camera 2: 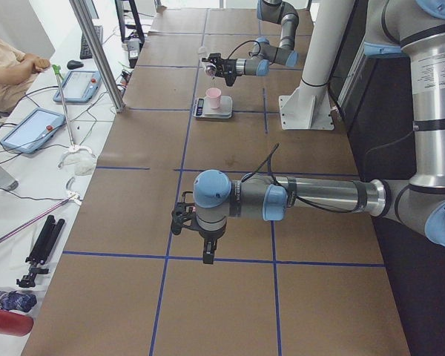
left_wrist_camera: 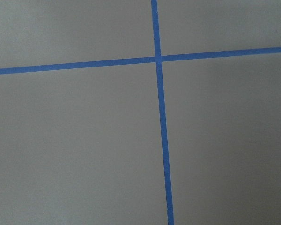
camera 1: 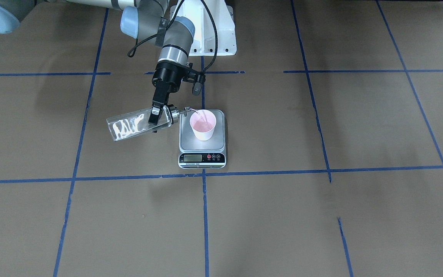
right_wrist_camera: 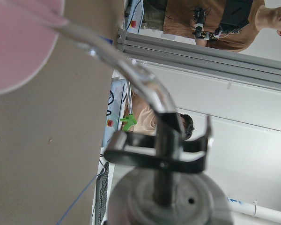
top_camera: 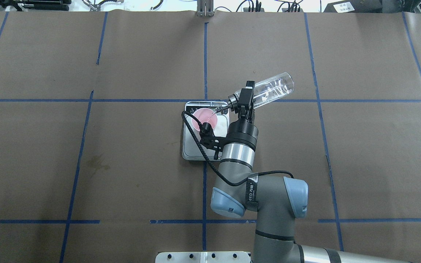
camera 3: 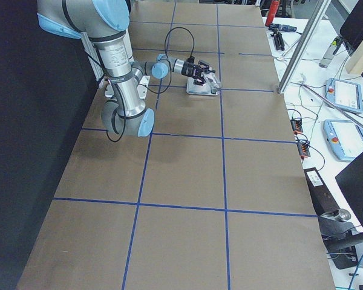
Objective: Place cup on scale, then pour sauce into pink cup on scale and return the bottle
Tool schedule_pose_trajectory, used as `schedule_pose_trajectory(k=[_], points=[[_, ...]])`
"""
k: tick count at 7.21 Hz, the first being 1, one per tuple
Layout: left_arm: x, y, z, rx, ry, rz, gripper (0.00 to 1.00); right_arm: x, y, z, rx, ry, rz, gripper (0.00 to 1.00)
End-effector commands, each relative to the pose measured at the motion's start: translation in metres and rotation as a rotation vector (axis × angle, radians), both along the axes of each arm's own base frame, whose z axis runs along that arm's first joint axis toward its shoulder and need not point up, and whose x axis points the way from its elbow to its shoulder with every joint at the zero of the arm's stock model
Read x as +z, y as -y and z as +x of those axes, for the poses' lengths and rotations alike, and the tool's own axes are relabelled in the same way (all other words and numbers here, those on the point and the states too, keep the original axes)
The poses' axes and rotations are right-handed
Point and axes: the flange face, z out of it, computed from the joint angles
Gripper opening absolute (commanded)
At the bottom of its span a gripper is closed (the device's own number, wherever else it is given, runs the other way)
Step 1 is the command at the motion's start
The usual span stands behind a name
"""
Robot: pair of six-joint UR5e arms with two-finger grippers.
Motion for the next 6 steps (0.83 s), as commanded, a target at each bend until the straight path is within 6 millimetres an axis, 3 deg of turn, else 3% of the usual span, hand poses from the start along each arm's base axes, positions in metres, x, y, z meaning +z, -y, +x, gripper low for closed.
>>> schedule_pose_trajectory(k=[1,6], points=[[0.0003,0.0,0.0,0.0,0.0,-0.001,1.0,0.0,0.0,0.0,0.0,0.0,0.0,0.0],[0.0003,0.0,0.0,0.0,0.0,-0.001,1.0,-0.0039,0.0,0.0006,0.004,0.013,0.009,0.0]])
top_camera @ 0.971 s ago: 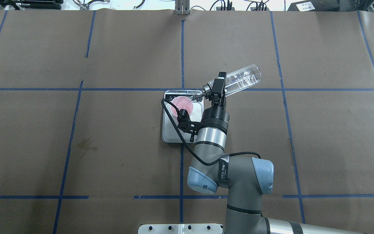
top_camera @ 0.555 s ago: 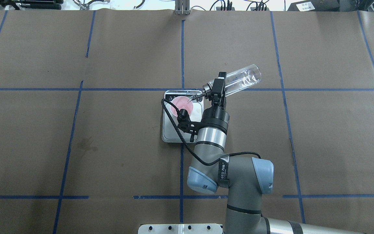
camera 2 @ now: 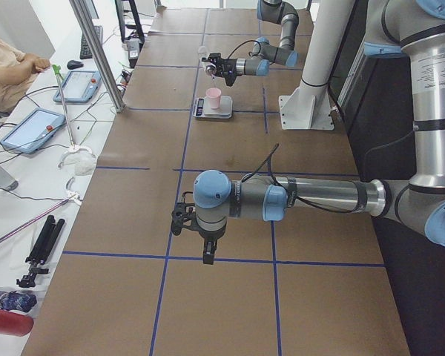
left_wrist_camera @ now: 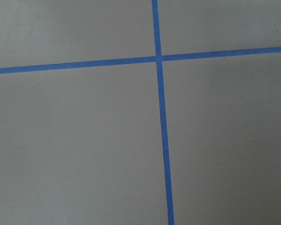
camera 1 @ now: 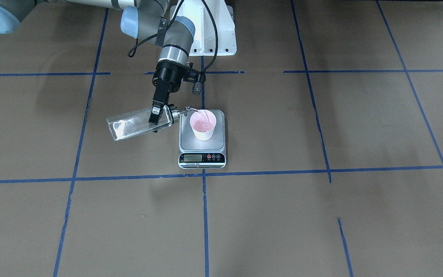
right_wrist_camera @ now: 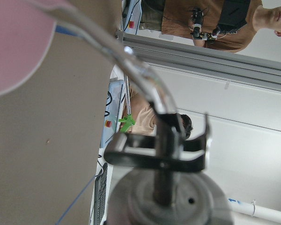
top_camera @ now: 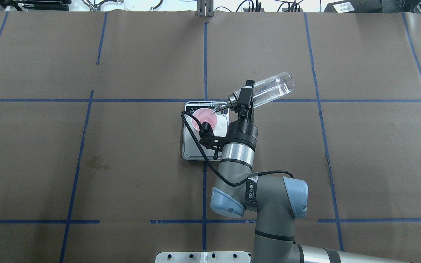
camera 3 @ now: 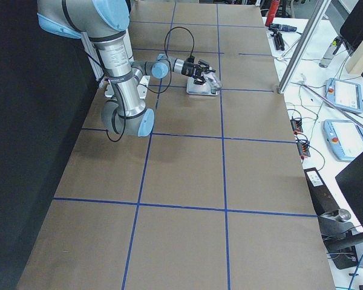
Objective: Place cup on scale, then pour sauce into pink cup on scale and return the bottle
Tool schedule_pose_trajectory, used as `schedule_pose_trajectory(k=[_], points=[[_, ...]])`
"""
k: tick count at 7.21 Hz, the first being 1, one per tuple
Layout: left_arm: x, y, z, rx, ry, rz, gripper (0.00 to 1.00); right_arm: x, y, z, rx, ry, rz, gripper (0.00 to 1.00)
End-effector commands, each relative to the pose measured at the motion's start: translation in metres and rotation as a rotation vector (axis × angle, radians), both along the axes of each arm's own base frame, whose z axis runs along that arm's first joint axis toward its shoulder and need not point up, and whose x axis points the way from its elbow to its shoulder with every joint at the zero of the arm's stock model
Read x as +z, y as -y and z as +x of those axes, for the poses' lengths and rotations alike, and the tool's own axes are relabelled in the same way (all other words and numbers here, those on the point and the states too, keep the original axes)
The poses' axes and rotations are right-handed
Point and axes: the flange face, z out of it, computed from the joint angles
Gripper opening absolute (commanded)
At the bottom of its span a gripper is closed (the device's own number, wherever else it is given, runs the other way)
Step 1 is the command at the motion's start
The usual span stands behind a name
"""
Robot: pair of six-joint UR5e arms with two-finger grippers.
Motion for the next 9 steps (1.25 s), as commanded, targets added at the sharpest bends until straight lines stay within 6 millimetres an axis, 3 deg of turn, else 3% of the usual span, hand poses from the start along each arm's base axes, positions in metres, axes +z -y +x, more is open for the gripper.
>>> schedule_pose_trajectory(k=[1,9], points=[[0.0,0.0,0.0,0.0,0.0,0.0,1.0,-0.0038,-0.0002,0.0007,0.004,0.027,0.005,0.0],[-0.0015,0.0,0.0008,0.001,-0.011,0.002,1.0,-0.0055,0.0006,0.0048,0.005,0.103,0.016,0.0]])
